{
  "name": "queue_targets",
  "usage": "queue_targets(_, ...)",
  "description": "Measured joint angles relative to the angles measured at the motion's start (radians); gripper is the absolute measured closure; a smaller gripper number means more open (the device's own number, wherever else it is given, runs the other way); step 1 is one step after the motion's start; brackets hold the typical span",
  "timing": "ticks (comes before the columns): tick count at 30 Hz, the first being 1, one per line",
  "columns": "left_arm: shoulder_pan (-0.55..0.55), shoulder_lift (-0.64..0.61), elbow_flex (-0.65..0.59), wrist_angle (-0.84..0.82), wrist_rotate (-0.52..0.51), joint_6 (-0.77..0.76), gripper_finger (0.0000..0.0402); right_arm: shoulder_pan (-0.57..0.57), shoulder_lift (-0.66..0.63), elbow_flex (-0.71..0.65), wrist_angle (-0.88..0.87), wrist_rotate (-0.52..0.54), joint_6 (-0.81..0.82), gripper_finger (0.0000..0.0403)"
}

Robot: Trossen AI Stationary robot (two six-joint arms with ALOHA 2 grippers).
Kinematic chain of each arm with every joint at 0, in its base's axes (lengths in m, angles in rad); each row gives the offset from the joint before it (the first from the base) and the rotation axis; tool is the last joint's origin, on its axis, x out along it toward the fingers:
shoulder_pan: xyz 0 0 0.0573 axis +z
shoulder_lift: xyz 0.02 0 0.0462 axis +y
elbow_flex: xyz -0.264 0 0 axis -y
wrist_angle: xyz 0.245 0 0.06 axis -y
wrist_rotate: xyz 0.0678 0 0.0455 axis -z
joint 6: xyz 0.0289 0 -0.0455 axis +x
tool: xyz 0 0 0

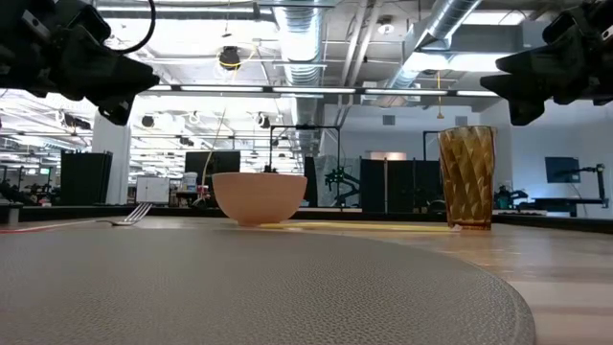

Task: Pick & Place Utensil
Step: Put the orange bowl on the gray mat

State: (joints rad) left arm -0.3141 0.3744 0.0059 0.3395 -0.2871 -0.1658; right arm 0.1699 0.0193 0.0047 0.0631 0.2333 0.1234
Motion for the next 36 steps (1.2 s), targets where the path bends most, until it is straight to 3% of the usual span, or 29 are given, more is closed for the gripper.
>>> queue_targets(17, 0.001, 0.000, 0.000, 0.052, 0.000, 0.000, 0.0326, 0.001, 0.000, 0.000, -0.004, 0.000, 0.005, 0.0233)
queue_targets(21, 0.001, 0.000, 0.000, 0.092, 0.000, 0.000, 0.0324, -0.001, 0.000, 0.000, 0.032, 0.003, 0.095, 0.0233)
queue_targets(27, 0.001, 0.000, 0.000, 0.129, -0.024, 0.003, 0.0292, -0.002, 0.000, 0.000, 0.147, 0.016, 0.132, 0.0233)
queue_targets(31, 0.001, 0.007, 0.000, 0.133, -0.046, 0.003, 0.0262, -0.002, 0.000, 0.015, 0.223, 0.135, 0.079, 0.0233)
queue_targets(36, 0.002, 0.046, 0.072, 0.130, -0.053, 0.060, 0.0246, -0.003, 0.004, 0.095, 0.225, 0.077, -0.005, 0.0232)
